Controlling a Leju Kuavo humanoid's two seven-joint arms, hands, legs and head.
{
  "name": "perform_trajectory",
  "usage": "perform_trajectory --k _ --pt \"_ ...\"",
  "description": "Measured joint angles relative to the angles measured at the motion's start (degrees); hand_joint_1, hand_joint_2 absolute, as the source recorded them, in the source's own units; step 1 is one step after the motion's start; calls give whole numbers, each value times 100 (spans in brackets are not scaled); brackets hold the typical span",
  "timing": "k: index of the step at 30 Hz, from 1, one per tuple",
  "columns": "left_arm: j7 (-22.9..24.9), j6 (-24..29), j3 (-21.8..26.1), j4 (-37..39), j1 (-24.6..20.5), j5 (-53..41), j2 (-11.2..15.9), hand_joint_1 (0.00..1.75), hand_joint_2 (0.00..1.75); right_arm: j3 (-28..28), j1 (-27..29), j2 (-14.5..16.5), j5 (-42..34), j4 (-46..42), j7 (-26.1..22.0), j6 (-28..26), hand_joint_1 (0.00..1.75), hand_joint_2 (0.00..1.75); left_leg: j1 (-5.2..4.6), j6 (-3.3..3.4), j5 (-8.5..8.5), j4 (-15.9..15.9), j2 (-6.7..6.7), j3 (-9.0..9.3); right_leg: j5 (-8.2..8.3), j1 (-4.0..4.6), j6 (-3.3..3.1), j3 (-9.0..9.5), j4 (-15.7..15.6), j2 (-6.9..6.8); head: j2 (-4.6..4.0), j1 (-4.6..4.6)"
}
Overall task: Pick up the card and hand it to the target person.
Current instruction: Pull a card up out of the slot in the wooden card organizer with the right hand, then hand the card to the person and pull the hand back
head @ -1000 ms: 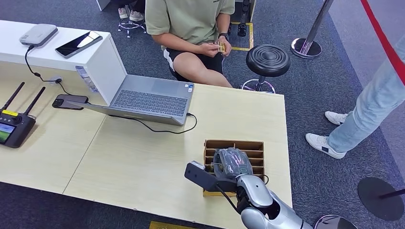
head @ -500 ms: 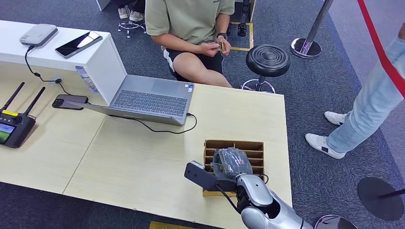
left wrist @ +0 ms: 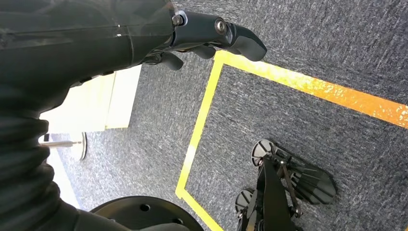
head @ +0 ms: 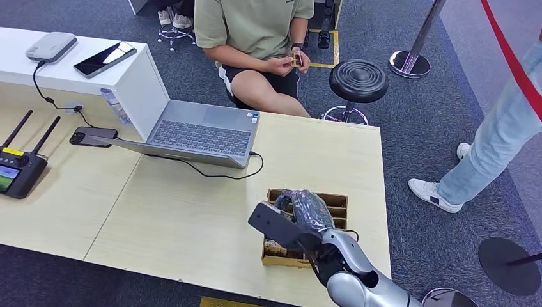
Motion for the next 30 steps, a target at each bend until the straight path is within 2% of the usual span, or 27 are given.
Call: perform_trajectory --k 4,9,17,22,30 --pt "13 -21 -29 0 -1 -28 2 0 175 -60 -148 -15 70 -40 -7 -120 175 175 1 0 3 0 -1 -1 3 2 -1 0 -2 -2 0 0" --pt "55 -68 -143 1 -8 -132 10 0 175 -11 -347 52 546 296 0 -258 175 175 1 0 3 -6 -1 7 3 2 -1 8 -8 -1 0 0" --pt "35 -183 -473 -11 -27 -436 12 0 175 -18 -794 364 1920 1837 -418 -710 175 175 2 -1 7 -15 10 17 11 2 -2 15 -16 11 0 0" --pt "21 -214 -615 -7 -42 -561 1 0 175 -239 -900 542 2110 2607 -821 -1212 175 175 2 -2 8 -19 8 23 11 2 -1 23 -21 8 0 0" --pt "72 -228 -816 3 -66 -716 -2 0 175 -258 -1204 760 2448 3443 -914 -1426 175 175 2 -2 7 -19 10 21 10 2 -2 21 -18 9 0 0"
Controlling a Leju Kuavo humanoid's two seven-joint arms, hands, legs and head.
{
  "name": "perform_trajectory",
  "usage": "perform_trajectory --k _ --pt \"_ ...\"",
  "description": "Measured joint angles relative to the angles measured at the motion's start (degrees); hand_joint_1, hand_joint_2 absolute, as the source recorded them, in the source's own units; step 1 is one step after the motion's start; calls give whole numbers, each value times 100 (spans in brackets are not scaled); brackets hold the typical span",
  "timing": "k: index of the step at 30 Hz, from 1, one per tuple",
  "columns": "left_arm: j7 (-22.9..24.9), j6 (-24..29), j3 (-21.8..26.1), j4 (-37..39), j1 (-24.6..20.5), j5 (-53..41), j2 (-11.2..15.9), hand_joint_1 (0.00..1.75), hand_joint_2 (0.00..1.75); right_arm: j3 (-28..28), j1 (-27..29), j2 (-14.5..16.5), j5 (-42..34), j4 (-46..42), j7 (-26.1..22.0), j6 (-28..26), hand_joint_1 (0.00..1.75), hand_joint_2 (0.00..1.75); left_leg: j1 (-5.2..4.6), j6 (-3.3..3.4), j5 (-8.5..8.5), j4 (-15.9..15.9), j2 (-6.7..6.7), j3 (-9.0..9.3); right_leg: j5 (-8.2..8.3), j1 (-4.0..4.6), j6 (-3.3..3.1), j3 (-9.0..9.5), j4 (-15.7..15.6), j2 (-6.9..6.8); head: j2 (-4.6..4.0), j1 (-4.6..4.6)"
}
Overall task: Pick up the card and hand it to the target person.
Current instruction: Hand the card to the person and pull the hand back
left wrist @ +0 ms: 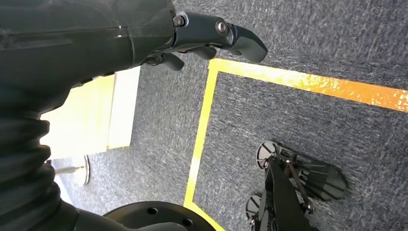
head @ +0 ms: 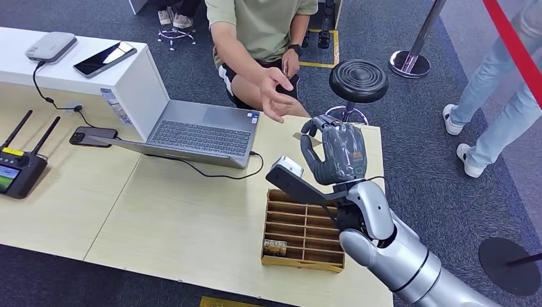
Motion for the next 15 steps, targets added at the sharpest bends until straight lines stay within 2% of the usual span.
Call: perform_trajectory --k 10,15 --pt "103 -17 -185 -4 -103 -133 -28 0 175 19 -178 264 127 838 -83 -151 175 175 0 0 2 1 -3 -3 2 0 0 -2 1 -4 0 0" --pt "97 -9 -214 -5 -113 -145 -29 0 175 10 -179 313 93 912 -126 -231 175 175 -1 0 0 1 -7 -2 -2 -1 0 0 2 -8 0 0"
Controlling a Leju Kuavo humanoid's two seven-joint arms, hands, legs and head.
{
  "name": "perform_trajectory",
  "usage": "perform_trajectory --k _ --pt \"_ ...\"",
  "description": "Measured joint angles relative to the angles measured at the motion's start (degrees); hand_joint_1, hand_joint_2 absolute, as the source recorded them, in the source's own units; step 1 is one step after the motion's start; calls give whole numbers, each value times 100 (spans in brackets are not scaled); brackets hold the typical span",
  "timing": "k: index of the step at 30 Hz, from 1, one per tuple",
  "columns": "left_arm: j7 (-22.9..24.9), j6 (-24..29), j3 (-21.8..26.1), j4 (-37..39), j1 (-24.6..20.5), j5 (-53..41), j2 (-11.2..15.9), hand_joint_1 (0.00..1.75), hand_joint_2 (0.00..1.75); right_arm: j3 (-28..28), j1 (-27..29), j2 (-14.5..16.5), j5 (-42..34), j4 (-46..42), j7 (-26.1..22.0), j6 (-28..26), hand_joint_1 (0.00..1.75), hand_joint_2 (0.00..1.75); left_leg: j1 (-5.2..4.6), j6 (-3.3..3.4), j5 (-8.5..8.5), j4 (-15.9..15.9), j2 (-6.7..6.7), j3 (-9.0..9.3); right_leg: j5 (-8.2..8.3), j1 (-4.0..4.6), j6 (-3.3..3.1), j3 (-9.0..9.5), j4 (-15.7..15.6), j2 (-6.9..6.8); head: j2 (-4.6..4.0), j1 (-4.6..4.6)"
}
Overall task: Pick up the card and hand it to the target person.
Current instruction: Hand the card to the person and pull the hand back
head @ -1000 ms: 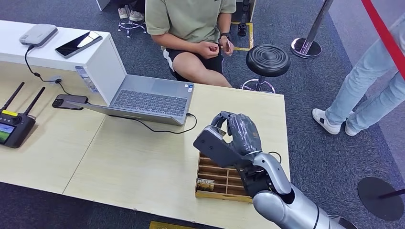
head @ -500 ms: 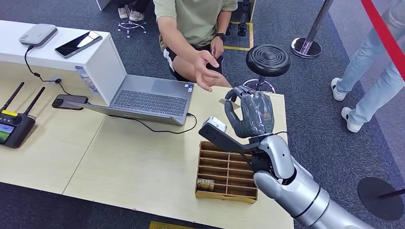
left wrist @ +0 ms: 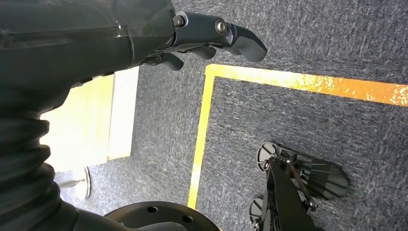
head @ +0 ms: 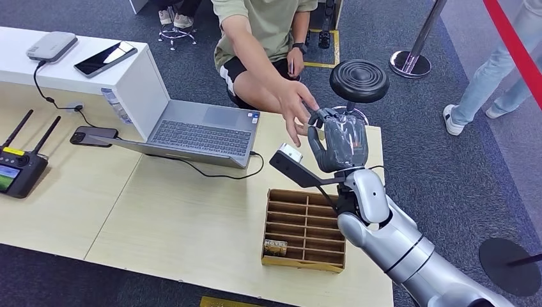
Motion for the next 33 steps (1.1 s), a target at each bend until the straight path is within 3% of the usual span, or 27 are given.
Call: perform_trajectory --k 3,7,9,13,17,23,29,33 --pt "-50 -16 -40 -11 1 -33 9 0 175 -21 5 -41 -9 -64 38 6 175 175 1 0 -1 2 0 -3 0 1 0 -3 1 1 0 0" --pt "-193 -71 -12 -9 -3 -3 13 0 175 -59 49 -171 -11 -271 85 41 0 175 2 0 1 3 -6 -6 0 2 -1 -3 0 -5 0 0" --pt "-160 18 4 6 3 22 2 0 175 -53 59 -194 13 -358 112 83 0 175 1 1 -1 5 -9 -7 -3 1 1 -3 2 -9 0 0" --pt "-130 65 -6 -1 14 24 -5 0 0 -58 76 -202 32 -460 153 97 0 175 1 1 0 5 -4 -7 0 1 0 -6 1 -4 0 0" --pt "-108 75 -2 1 33 46 -20 0 0 -145 187 -270 -51 -760 157 -12 0 175 1 0 -1 6 -7 -9 -2 1 0 -6 3 -7 0 0" --pt "-173 121 112 -10 113 188 -23 0 0 -517 679 -489 -889 -2006 -53 -331 0 175 1 1 -3 6 -15 -7 -7 1 2 -2 1 -15 0 0" --pt "-164 125 111 -11 106 190 -21 0 0 -544 728 -506 -978 -2110 -54 -327 0 175 0 1 -3 9 -15 -9 -8 0 1 -6 4 -14 0 0" --pt "-123 193 273 -26 122 338 -10 0 0 -837 1179 -613 -2738 -3164 -508 -301 0 175 3 1 -1 9 -20 -11 -6 3 0 -5 1 -19 0 0"
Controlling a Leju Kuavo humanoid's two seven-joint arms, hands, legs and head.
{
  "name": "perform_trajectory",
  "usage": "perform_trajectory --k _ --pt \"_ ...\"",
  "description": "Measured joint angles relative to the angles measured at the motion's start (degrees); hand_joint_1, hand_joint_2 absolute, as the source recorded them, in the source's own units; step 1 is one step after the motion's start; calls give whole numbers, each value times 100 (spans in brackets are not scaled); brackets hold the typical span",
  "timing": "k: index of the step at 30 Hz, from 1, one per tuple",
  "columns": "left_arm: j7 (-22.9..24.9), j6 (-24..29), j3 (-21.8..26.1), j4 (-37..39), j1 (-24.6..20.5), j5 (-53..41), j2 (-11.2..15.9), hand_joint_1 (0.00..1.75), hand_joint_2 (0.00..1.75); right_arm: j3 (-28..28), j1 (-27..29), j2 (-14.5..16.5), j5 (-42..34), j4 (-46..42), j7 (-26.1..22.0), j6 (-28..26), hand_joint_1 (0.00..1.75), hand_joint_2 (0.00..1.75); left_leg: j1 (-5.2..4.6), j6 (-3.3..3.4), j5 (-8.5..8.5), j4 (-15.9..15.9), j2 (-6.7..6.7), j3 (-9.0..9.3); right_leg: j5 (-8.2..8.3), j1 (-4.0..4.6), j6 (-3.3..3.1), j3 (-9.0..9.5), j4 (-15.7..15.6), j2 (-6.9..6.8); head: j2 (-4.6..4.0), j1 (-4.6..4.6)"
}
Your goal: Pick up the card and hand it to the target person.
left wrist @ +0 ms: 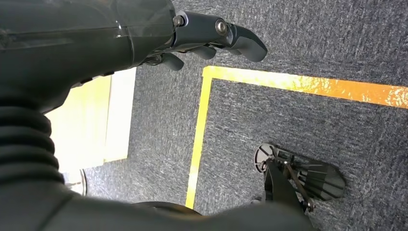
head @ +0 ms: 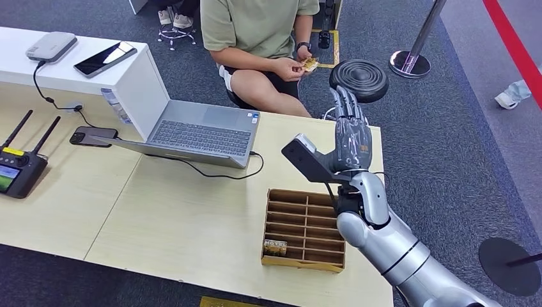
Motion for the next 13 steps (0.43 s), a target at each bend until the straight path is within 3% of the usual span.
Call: perform_trajectory --k 5,9,13 --pt "-7 76 289 -6 24 262 -12 0 0 -294 985 -635 -1743 -1631 -338 193 0 175 2 1 -3 2 -23 -1 -9 2 2 6 -2 -23 0 0" --pt "-45 112 455 4 35 421 -21 0 0 -591 1856 -920 -2837 -2020 -936 528 0 175 5 2 0 0 -56 53 -14 6 3 23 -16 -56 0 0" --pt "-123 128 594 8 44 548 -21 0 0 -802 2443 -1069 -3274 -2200 -1238 664 0 175 5 1 4 -4 -61 65 -12 6 4 36 -24 -61 0 0"
